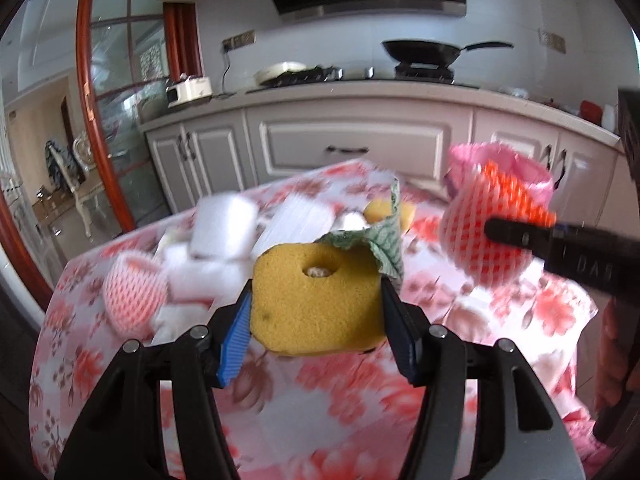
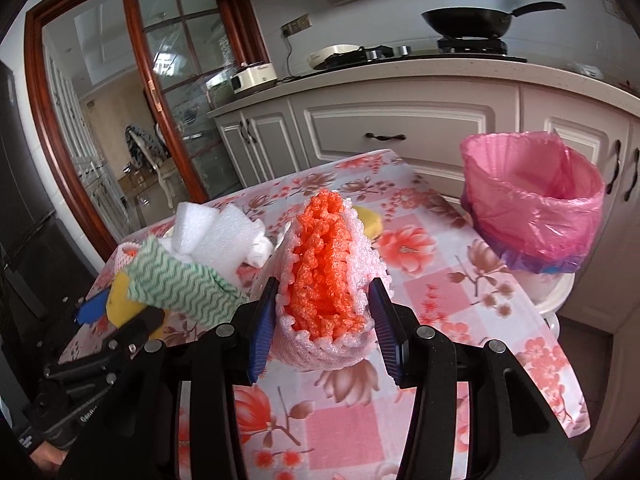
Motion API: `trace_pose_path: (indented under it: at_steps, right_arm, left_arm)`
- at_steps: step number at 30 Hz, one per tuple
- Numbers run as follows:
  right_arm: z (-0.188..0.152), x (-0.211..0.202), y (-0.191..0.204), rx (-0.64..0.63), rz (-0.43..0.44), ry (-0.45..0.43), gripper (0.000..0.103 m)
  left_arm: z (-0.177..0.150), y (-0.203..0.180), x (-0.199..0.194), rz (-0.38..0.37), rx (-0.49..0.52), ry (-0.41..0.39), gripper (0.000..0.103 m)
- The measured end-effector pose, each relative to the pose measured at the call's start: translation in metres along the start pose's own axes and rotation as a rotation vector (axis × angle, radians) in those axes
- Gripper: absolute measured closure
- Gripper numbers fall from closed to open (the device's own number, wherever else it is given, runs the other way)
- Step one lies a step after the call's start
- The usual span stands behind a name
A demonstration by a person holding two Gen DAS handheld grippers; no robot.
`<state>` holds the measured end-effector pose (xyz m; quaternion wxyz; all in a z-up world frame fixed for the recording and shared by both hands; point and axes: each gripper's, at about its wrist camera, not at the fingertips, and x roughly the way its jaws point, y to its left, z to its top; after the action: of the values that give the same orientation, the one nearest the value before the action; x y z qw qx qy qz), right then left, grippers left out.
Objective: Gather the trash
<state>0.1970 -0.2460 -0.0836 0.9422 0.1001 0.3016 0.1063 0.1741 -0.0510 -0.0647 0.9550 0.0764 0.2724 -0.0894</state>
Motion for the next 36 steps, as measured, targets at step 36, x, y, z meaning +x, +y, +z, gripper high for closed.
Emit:
trace_pose_path:
  at_steps: [36]
  right_arm:
    - [-0.007, 0.002, -0.014, 0.048, -0.002, 0.02, 0.057]
  left_arm:
    - [0.003, 0.002, -0.005, -0.083, -0.077, -0.02, 0.039]
